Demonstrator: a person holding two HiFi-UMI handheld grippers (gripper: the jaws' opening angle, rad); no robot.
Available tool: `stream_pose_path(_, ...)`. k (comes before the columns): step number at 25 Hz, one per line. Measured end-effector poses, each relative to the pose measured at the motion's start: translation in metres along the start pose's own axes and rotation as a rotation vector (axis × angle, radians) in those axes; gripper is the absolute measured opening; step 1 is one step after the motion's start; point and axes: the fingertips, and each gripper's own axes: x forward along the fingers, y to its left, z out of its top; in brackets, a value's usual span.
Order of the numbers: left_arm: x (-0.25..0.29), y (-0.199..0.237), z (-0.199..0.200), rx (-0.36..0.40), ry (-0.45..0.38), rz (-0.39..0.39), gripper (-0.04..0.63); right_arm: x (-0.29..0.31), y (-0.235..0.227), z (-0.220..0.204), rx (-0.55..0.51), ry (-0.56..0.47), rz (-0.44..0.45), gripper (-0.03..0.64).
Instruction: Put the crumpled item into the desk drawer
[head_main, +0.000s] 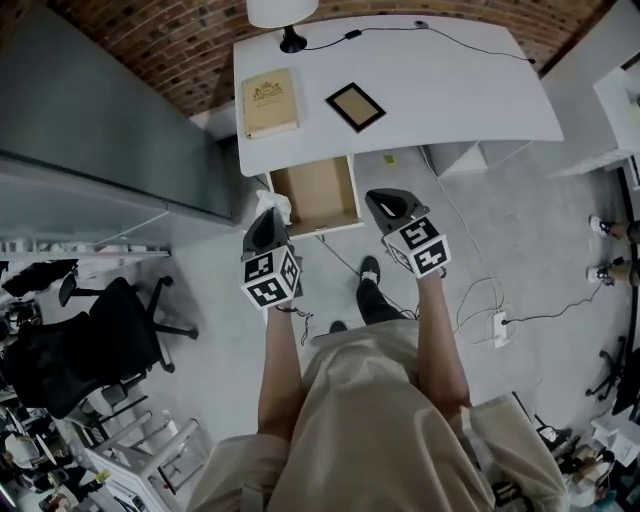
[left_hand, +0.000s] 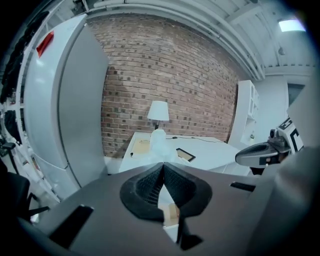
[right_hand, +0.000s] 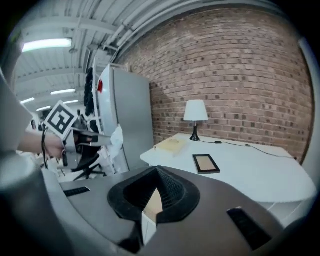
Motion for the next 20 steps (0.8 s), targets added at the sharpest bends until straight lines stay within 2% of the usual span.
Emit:
stream_pose_path(2,0.011,-0.002,0.002,0.001,0.013,0.010,0.017,0.014,0.000,-0.004,-0.052,0.033,0.049,0.023)
stream_pose_path(5,0.028,0.000,0.002,-0.009,0.023,0.029,0.017,0.035,-0.002,-0.003,-0.041,0.027,0.131,0.023)
stream_pose_path(10,0.045,-0.003,-0.001,-0.030,0.033,0.054,0.017,0.055,-0.004,-0.010,-0.124,0.083,0.208,0.023)
stream_pose_path(15,0.056,-0.002,-0.005,-0.053,0.046,0.099,0.017,0.074,-0.026,-0.028,-0.105,0.115,0.231,0.023)
stream_pose_path(20,0.050,0.003,-0.009,-0.071,0.054,0.128,0.017,0.081,-0.028,-0.033,-0.076,0.126,0.241,0.023)
